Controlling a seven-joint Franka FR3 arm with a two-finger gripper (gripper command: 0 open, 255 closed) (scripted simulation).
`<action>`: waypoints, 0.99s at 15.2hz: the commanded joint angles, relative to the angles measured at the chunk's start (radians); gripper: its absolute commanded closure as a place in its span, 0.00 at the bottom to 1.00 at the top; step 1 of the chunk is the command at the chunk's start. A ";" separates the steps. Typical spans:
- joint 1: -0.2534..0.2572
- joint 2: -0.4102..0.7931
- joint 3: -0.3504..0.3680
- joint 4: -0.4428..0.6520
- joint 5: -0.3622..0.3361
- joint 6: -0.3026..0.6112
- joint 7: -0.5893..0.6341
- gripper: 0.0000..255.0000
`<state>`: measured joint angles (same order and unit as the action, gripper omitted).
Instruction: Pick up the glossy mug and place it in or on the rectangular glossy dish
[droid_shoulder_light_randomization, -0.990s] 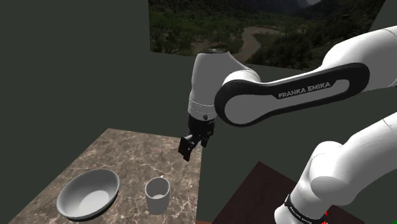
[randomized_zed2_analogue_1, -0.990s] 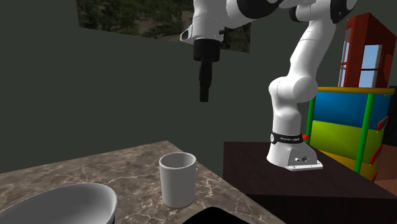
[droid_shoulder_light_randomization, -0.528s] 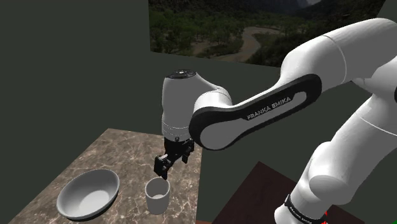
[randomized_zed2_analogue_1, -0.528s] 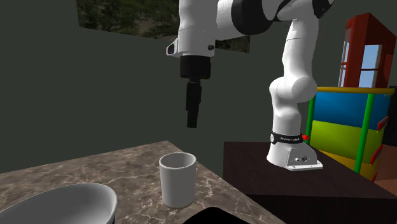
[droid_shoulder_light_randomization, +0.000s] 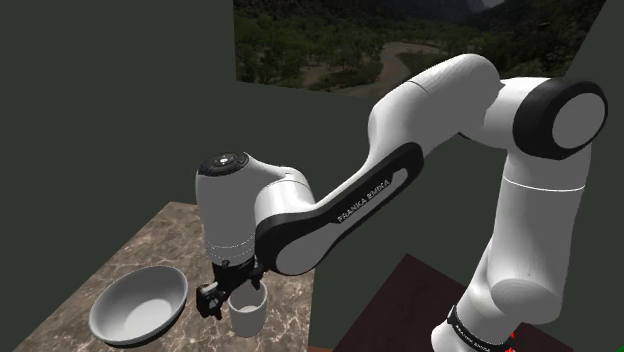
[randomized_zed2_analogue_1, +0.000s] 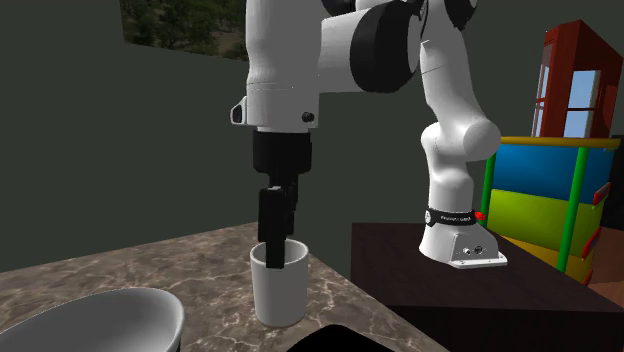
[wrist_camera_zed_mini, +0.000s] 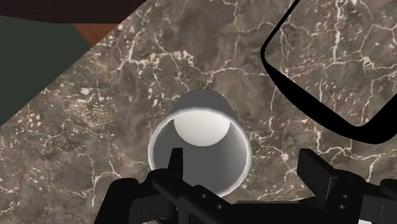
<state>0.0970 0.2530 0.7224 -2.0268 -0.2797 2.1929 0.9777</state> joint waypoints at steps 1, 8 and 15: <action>0.028 0.058 -0.015 0.030 -0.047 0.007 0.042 0.00; 0.048 0.115 -0.045 0.007 -0.102 0.073 0.077 0.00; 0.048 0.115 -0.045 0.007 -0.102 0.073 0.077 0.00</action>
<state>0.1449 0.3676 0.6770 -2.0199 -0.3817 2.2661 1.0543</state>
